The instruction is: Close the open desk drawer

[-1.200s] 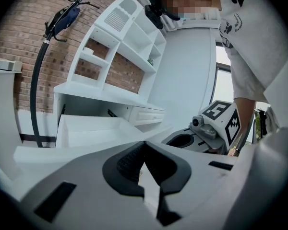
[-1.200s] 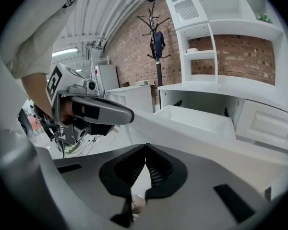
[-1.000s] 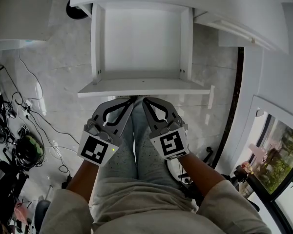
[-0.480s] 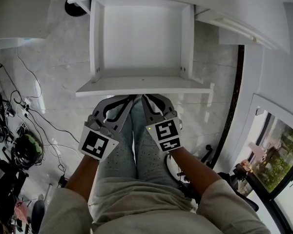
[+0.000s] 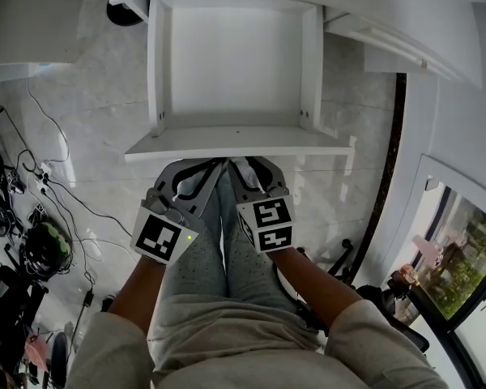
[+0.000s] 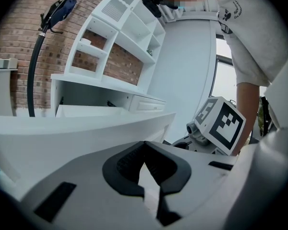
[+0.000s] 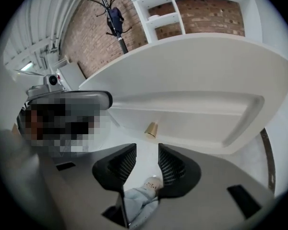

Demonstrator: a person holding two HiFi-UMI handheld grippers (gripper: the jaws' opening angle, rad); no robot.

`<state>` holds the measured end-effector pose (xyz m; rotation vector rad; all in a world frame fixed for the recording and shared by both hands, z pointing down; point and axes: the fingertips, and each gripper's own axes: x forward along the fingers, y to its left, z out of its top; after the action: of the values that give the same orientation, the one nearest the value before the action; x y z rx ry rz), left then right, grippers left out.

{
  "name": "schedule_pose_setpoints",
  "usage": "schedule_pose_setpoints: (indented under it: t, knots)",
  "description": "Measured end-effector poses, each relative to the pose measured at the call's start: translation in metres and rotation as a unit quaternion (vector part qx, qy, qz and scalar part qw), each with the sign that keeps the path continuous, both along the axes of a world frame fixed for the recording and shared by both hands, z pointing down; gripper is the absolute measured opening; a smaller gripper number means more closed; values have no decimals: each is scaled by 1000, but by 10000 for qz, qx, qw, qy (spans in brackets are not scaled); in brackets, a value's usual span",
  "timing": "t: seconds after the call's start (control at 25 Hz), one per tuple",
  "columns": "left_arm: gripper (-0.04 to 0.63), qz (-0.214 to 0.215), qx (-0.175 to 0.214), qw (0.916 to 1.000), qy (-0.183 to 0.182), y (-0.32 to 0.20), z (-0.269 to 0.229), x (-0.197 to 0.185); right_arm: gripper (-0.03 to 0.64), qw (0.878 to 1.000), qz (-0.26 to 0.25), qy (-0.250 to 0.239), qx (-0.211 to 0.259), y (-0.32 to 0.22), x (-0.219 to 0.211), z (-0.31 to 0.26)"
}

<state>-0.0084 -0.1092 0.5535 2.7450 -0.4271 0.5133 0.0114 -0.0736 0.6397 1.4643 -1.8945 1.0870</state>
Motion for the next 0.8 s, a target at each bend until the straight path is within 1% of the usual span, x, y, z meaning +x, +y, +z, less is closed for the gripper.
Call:
schedule_pose_setpoints:
  t: [0.36, 0.52, 0.6, 0.8]
  knots:
    - [17, -23, -66, 10000, -23, 1, 5, -2, 143, 9982, 569, 177, -94, -22, 4, 3]
    - [17, -18, -67, 10000, -28, -1, 7, -1, 141, 9972, 717, 193, -132, -28, 4, 2]
    - [17, -24, -72, 10000, -17, -2, 8, -1, 103, 9965, 798, 175, -202, -29, 6, 2]
    - [17, -15, -77, 10000, -15, -6, 8, 0, 100, 9964, 811, 109, -219, -33, 7, 1]
